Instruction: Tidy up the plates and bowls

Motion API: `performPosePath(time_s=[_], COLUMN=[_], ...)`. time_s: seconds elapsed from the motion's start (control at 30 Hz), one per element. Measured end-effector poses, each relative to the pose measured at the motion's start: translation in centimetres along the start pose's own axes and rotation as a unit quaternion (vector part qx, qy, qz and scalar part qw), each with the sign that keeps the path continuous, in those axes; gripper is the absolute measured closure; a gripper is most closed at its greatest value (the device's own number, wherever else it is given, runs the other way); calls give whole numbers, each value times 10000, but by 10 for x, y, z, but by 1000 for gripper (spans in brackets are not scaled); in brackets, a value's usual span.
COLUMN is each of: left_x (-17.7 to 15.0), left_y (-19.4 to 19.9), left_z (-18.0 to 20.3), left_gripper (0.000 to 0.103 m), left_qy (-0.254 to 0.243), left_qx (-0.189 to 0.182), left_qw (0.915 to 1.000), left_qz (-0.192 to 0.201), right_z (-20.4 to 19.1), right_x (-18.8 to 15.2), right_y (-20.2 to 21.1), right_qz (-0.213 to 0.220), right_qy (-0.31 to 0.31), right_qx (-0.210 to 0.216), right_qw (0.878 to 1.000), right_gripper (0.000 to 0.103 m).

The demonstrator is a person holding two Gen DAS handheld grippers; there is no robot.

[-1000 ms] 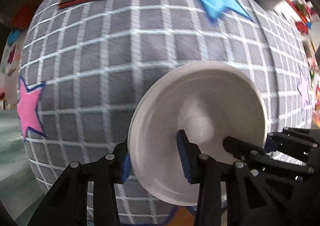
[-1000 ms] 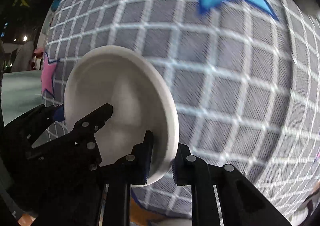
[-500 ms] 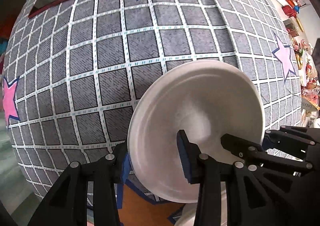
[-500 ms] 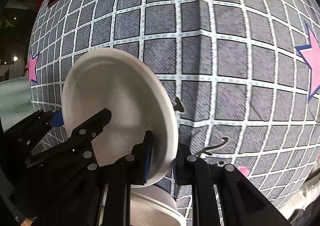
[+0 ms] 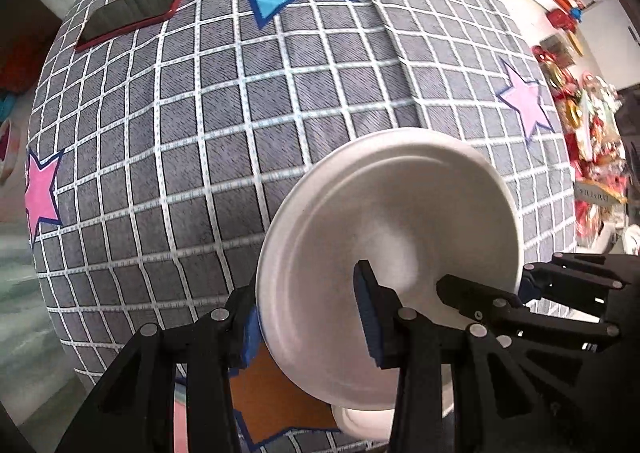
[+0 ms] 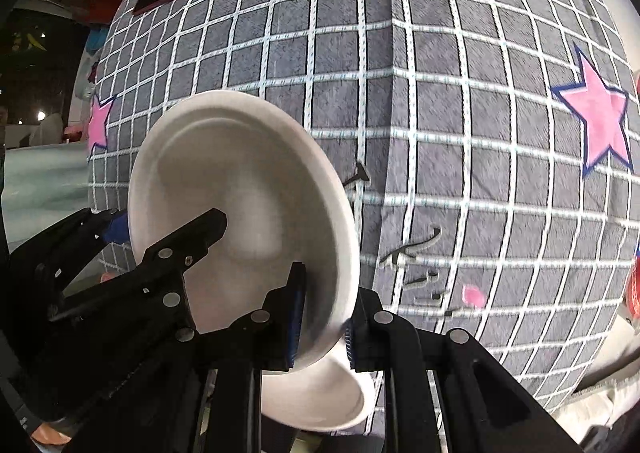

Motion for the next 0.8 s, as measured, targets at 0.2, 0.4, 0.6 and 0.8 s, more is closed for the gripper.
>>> performPosePath(time_s=[0.2,0.4,0.6,0.8], left_x=[-29,-43,-68,-82], left_y=[2,-11,-18,-27], left_z=[9,28,46,51], left_gripper=[58,56,55,49], left_qy=[-211,-481,-762,-896], left_qx=[-65,-91,-135,-86], left_qw=[9998,9987,9962,9943], left_qz=[-33,-170,-393,-579], right_z=[2,11,27,38], right_x=[-35,-69,-97,-114], right_y=[7,6,3,-4], right_qz=[-14,-73,-155,-209], right_qy=[-148,-321,-545,-736], right_qx=[49,81,44,6], right_qw=[9999,9994,9984,9971], right_gripper=[84,84,84,84])
Point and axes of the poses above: each gripper's, at about its wrist camera, not at the fingertips, and y roughly against the way its jaws point, z to its right, x to its top, the point moved 6 cm from there along -y, roughly the way its jaws point, and after that the axes turned 3 degrees about -x, right-handed, at the moved point
